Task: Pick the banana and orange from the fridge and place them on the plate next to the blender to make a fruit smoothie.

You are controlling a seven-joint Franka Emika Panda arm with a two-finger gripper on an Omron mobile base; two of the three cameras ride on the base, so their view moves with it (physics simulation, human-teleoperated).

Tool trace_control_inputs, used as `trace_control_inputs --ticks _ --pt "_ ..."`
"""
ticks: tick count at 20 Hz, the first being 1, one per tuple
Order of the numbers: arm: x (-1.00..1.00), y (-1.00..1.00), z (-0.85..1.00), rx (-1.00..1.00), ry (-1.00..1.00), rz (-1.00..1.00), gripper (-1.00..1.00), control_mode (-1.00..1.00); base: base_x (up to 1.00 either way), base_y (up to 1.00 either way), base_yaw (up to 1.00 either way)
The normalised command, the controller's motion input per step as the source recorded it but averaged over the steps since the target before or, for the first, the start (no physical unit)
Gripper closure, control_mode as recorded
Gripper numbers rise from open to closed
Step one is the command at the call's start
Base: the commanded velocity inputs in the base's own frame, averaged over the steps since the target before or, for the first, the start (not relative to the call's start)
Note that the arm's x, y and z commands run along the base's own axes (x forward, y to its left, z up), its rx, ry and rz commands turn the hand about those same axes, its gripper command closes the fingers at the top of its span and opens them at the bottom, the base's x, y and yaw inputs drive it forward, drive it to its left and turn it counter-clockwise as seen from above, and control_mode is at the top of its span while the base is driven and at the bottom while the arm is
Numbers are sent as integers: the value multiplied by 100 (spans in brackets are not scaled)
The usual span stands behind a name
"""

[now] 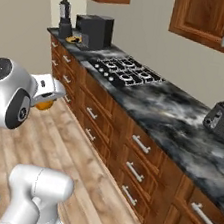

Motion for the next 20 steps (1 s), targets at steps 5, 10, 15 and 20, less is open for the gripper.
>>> trace_control_inputs --ticks 5,10,15,20 --pt "0 0 0 0 0 0 100 100 100 61 -5" --pt "0 0 0 0 0 0 100 100 100 80 -14" --pt "0 0 0 0 0 0 100 100 100 84 -15" --pt "0 0 0 0 0 0 100 100 100 97 -23"
